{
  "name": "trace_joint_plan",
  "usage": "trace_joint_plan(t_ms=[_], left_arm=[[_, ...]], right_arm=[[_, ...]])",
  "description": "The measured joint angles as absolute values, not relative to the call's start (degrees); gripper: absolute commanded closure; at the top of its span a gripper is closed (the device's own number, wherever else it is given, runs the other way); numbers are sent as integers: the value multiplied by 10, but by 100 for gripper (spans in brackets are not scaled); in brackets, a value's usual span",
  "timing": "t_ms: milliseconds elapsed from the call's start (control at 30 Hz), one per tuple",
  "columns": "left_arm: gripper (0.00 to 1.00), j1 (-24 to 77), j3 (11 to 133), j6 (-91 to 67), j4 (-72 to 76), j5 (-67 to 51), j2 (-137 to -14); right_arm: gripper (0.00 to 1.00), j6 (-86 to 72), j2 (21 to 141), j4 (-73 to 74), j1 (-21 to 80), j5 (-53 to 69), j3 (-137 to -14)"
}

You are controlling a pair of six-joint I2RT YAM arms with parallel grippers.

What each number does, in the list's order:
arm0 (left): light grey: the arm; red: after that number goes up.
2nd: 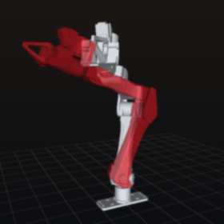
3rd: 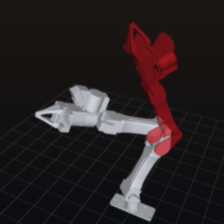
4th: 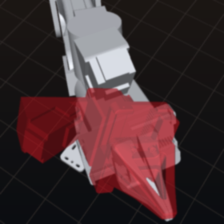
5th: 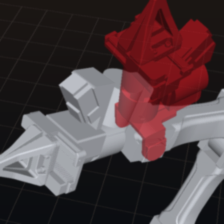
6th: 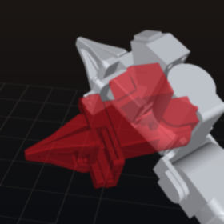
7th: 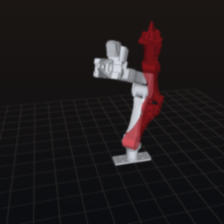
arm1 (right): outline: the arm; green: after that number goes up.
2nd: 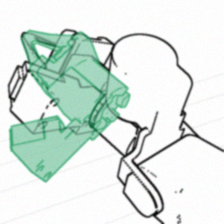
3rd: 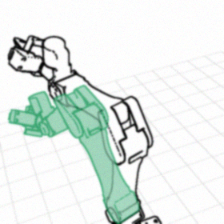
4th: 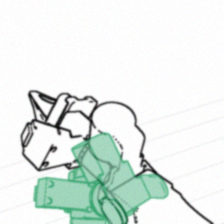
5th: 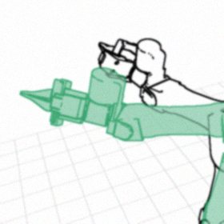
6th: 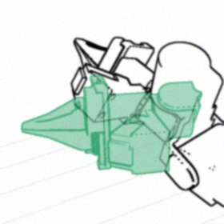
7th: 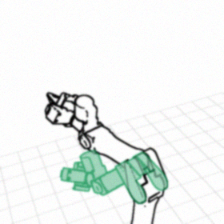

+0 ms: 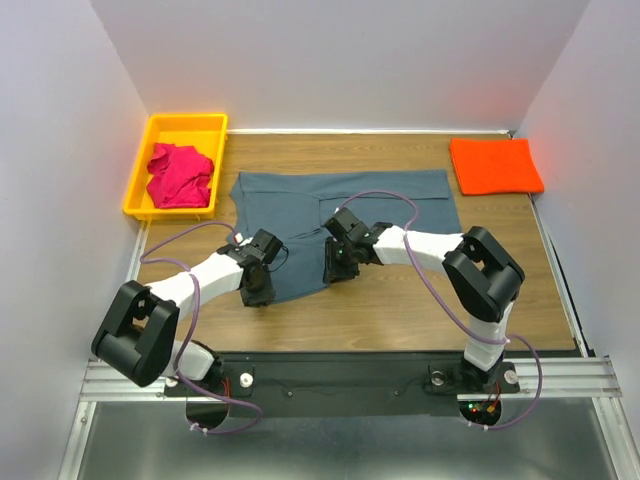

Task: Fold and stack the t-shirts
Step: Fold the tshirt

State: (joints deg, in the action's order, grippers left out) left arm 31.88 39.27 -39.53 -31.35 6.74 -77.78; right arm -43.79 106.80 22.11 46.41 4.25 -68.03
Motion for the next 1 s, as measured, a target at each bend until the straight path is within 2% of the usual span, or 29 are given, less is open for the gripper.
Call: trace_joint_plan(t_ms=[33,67,200,333,500,533,567,667,1000], left_arm=[[75,319,393,-396,-312,67,-778],[83,319,393,-396,-310,67,-778],[97,319,393,-399,-305,65,-778],[100,319,393,-400,-305,65,-777],[100,319,393,-400,-306,67,-774],[100,319,393,-400,-306,67,-774],[100,319,393,-400,-306,69,-773],[100,319,393,-400,-306,72,-770],[100,319,393,-400,-307,74,-762]], right_arm=[[73,-438,1069,221,465,43,-680],[78,-437,1070,221,465,43,-680],[89,-437,1071,221,466,43,-680],[99,-436,1071,220,466,43,-680],[99,-433,1070,220,466,43,-680],[98,-433,1070,220,466,43,-680],[85,-433,1070,220,466,43,-681],[70,-433,1070,220,466,47,-681],[68,-438,1069,220,467,63,-681]])
